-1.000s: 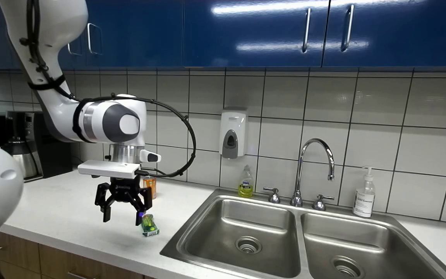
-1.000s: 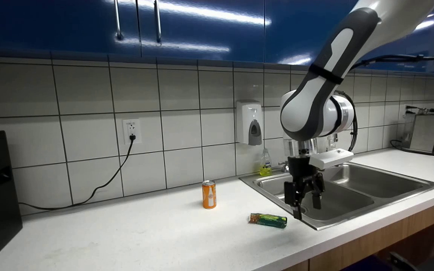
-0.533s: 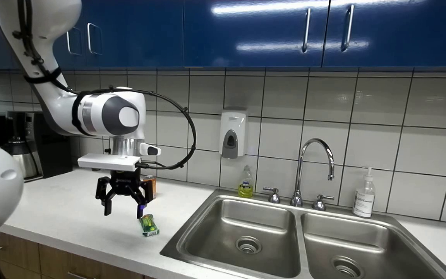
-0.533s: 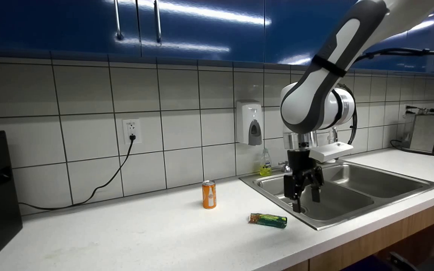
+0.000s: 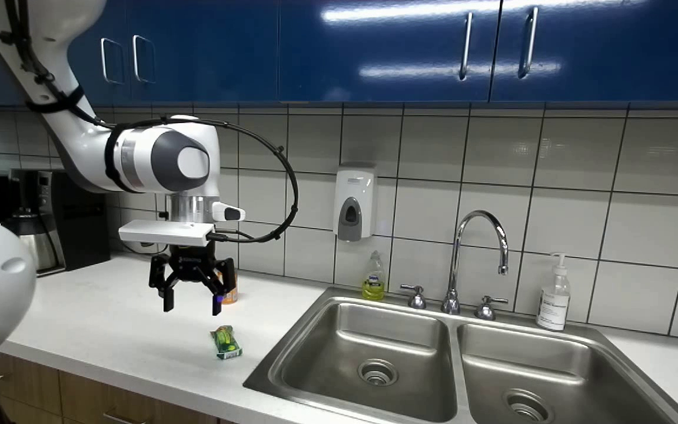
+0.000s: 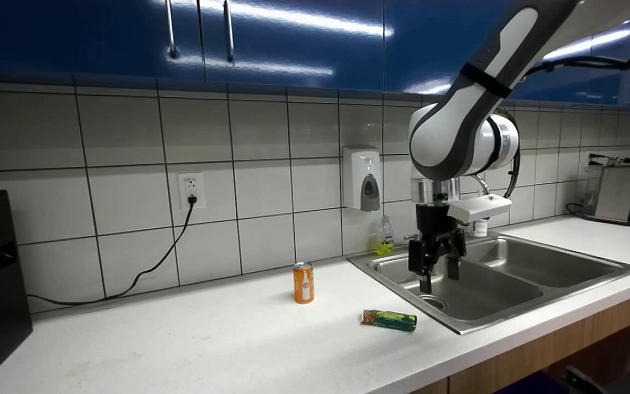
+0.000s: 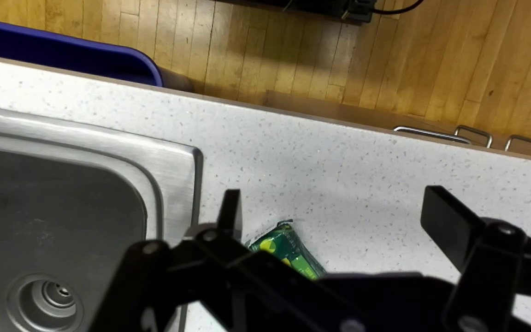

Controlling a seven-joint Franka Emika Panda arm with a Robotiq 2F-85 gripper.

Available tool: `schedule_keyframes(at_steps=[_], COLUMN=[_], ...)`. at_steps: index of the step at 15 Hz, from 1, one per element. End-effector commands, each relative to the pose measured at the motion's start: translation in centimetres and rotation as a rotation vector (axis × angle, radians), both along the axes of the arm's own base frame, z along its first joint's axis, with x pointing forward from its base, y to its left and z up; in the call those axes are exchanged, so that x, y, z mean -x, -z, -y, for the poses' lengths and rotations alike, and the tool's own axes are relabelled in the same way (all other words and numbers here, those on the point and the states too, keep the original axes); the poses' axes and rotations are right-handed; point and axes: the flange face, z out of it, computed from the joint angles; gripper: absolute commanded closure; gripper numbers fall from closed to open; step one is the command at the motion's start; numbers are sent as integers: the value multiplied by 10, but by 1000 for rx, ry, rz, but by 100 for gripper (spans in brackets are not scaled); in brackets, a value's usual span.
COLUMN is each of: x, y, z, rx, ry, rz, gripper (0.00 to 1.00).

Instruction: Remove the green object from the sink

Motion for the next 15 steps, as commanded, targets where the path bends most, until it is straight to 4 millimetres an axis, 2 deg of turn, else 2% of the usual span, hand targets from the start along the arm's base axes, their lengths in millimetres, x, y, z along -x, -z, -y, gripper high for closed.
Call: schedule_keyframes(at_steps=[1, 3, 4, 15], x=[7, 7, 0, 1], y=[-14, -16, -8, -10], z=[1, 0, 0, -1], rx=[9, 10, -1, -1], ry=[-26, -27, -2, -4], rz=[13, 20, 17, 22], gripper=[0, 0, 0, 0])
